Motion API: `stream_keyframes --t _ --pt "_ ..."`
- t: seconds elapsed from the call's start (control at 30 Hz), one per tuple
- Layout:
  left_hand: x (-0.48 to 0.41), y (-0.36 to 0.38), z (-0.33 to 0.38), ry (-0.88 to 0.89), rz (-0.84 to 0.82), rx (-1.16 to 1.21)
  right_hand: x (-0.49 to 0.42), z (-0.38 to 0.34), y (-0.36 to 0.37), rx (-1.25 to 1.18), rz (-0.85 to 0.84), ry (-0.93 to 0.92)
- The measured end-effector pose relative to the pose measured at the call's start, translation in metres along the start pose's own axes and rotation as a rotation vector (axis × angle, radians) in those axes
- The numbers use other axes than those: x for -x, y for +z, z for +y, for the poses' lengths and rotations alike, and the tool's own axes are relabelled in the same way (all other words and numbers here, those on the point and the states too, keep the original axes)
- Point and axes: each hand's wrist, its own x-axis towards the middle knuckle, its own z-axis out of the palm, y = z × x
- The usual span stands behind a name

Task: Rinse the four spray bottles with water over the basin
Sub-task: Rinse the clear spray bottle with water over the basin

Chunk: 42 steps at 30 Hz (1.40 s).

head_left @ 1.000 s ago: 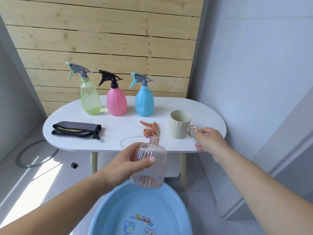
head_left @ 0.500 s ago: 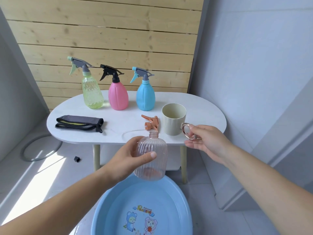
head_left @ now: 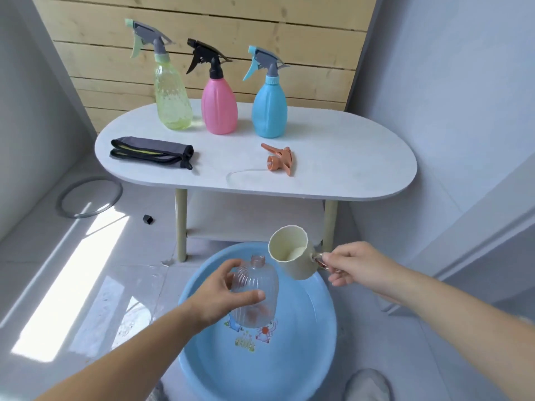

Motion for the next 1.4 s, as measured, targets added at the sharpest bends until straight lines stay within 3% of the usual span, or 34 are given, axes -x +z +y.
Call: stream_keyframes --t 0.23,0.53,1.4 --pt "-0.017 -0.006 -0.060 -0.065 0.093 -0.146 -0.064 0.050 0.061 0.355 -0.033 0.079" --pt "-0.018 -0.003 -0.099 -0.170 0.043 -0.192 -0.092 0.093 0.107 0.692 -0.056 0.087" --pt "-0.032 -0.007 -0.123 -0.186 0.079 -0.177 -0.113 0.108 0.122 0.765 -0.085 0.103"
